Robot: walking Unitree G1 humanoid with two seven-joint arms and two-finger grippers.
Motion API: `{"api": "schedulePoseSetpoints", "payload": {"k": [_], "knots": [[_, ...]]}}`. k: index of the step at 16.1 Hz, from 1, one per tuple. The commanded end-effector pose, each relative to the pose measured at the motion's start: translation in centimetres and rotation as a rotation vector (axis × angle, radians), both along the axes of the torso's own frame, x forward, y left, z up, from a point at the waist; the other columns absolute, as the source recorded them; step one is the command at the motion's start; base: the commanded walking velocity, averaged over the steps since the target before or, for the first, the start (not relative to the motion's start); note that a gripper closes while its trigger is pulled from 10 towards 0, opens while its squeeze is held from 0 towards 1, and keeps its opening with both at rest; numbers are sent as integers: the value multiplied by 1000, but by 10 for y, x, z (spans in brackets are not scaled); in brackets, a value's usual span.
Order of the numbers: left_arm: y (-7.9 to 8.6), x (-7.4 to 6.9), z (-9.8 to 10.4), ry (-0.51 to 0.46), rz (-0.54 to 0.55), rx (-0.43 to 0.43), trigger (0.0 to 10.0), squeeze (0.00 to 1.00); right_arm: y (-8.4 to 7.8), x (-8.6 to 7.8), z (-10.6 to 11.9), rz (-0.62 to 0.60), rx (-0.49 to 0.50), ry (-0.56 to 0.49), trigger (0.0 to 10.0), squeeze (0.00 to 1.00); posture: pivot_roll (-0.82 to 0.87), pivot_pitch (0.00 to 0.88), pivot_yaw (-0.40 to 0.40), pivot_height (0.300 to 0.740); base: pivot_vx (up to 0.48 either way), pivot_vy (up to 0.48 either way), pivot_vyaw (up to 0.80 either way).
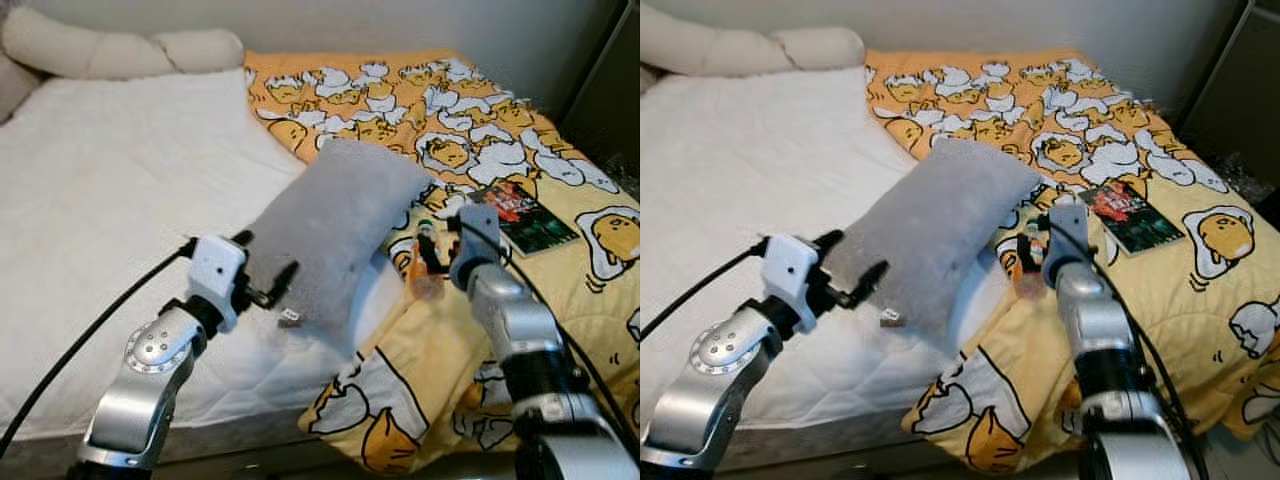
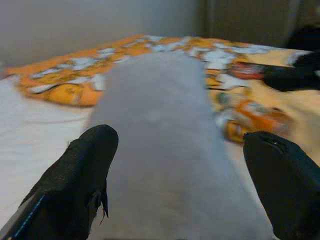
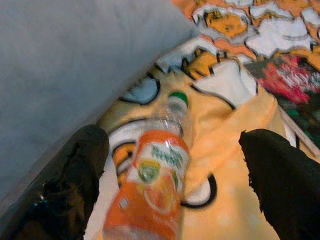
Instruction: Clean up the room
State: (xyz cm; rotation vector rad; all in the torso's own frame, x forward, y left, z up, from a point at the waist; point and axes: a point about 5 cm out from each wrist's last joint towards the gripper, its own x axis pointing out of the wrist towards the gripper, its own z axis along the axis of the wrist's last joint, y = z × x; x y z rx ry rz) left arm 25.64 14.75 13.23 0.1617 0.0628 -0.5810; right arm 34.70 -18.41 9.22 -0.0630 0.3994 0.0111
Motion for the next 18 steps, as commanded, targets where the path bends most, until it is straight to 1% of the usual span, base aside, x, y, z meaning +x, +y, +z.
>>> {"api": "schedulePoseSetpoints", "payload": {"k": [1, 2, 4, 5, 6, 7, 8, 9, 10, 12, 13, 14, 15, 16, 17, 18], "knots": [[-5, -6, 2, 35, -86, -4, 10000, 1000, -10, 7, -5, -42, 16, 35, 10000, 1000, 45, 0, 17, 740, 0, 0, 0], [-7, -10, 2, 56, -117, -10, 10000, 1000, -11, 10, -8, -47, 41, 62, 10000, 1000, 50, 7, 23, 740, 0, 0, 0], [-8, -12, 3, 74, -142, -16, 10000, 1000, -8, 13, -10, -27, 51, 84, 10000, 1000, 59, 23, 31, 740, 0, 0, 0], [-7, -14, 4, 85, -155, -12, 10000, 925, -7, 15, -10, -27, 55, 89, 10000, 1000, 72, 43, 34, 740, 0, 0, 0], [-6, -16, 5, 97, -161, -7, 10000, 878, -7, 17, -10, -31, 58, 90, 10000, 1000, 77, 52, 34, 740, 0, 0, 0], [-5, -19, 6, 111, -166, -18, 10000, 345, -4, 18, -9, -19, 84, 77, 10000, 1000, 88, 69, 35, 740, 0, 0, 0], [-2, -25, 9, 113, -159, -15, 10000, 180, 3, 23, -4, 14, 142, 36, 10000, 1000, 106, 99, 31, 740, 0, 0, 0], [1, -28, 11, 93, -142, 4, 10000, 176, 7, 25, -1, 29, 167, 24, 10000, 1000, 114, 115, 29, 740, 0, 0, 0], [2, -30, 11, 90, -135, 16, 10000, 184, 8, 25, -2, 33, 160, 26, 10000, 1000, 122, 129, 28, 740, 0, 0, 0], [6, -41, 12, 112, -130, 28, 10000, 184, 16, 24, -7, 42, 149, 48, 10000, 1000, 146, 165, 25, 740, 0, 0, 0], [7, -45, 12, 117, -132, 33, 10000, 184, 18, 23, -9, 42, 146, 58, 10000, 1000, 155, 177, 24, 740, 0, 0, 0], [8, -47, 13, 125, -130, 36, 10000, 184, 19, 22, -11, 43, 151, 69, 10000, 961, 165, 188, 23, 740, 0, 0, 0], [10, -53, 15, 140, -120, 42, 10000, 184, 23, 19, -16, 44, 162, 93, 10000, 0, 180, 207, 18, 740, 0, 0, 0], [11, -55, 15, 141, -117, 44, 10000, 188, 23, 19, -17, 41, 157, 97, 10000, 0, 185, 212, 16, 740, 0, 0, 0], [12, -60, 17, 146, -109, 43, 10000, 188, 25, 18, -18, 42, 149, 99, 10000, 0, 193, 222, 10, 740, 0, 0, 0], [12, -63, 17, 150, -105, 42, 10000, 192, 24, 17, -20, 37, 122, 113, 10000, 0, 196, 225, 7, 740, 0, 0, 0]]}}
